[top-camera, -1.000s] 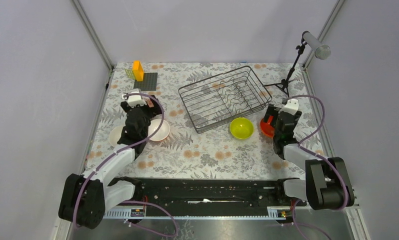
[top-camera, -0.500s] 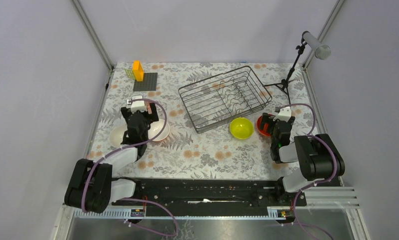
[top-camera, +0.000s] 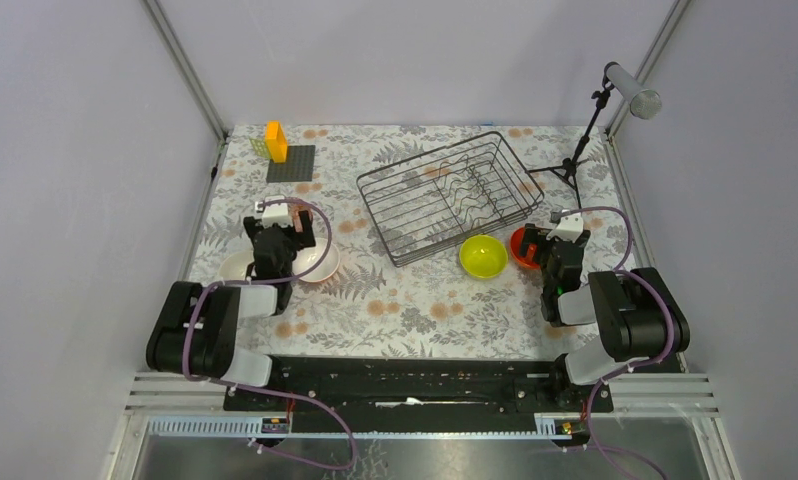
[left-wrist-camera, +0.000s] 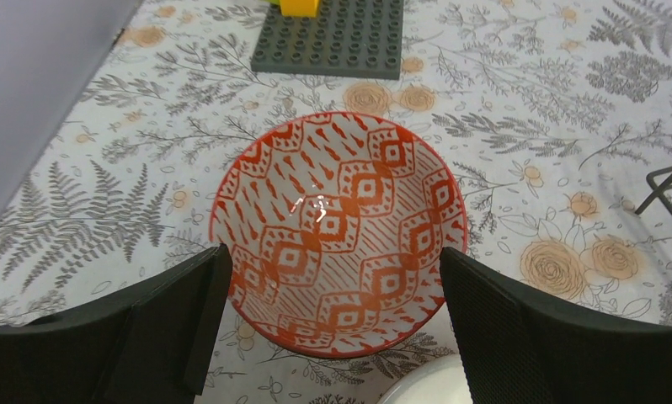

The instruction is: Unload the bowls from the dish rack

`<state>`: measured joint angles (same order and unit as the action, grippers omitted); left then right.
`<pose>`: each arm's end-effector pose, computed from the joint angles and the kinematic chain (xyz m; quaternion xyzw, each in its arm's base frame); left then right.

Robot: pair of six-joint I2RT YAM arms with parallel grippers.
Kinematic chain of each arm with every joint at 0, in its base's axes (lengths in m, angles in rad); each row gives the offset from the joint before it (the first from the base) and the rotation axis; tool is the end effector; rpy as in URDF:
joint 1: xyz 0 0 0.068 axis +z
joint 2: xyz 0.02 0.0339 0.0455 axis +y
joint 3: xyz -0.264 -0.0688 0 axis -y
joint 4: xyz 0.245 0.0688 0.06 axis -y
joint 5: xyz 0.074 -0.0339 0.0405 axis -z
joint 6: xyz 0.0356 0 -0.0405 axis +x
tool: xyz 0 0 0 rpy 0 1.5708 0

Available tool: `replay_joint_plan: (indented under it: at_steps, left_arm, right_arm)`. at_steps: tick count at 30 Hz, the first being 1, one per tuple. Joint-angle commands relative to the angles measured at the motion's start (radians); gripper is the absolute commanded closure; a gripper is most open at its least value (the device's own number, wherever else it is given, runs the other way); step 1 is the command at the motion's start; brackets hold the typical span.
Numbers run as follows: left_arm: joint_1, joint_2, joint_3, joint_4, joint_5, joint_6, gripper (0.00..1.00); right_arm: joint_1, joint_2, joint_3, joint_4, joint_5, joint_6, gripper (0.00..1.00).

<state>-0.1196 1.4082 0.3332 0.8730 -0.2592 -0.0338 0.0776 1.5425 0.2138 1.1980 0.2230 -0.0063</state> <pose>0.2521 -0.0211 0.1653 -0.0487 0.7711 0.0518 0.6327 0.2372 0.0105 0.1398 0.0420 0.7495 -0.0602 0.6579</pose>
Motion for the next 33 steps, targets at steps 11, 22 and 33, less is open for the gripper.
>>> replay_joint_plan:
  at_steps: [11, 22, 33]
  left_arm:
    - [0.045, 0.086, 0.003, 0.137, 0.141, -0.014, 0.01]
    - [0.044, 0.084, -0.003, 0.145, 0.140, -0.014, 0.01]
    - [0.044, 0.087, 0.003, 0.137, 0.141, -0.012, 0.01]
  right_arm:
    - [-0.004, 0.005, 0.011, 0.063, 0.004, -0.015, 0.00]
    - [-0.004, 0.005, 0.011, 0.062, 0.003, -0.015, 0.00]
    - [-0.005, 0.006, 0.012, 0.062, 0.003, -0.015, 0.01]
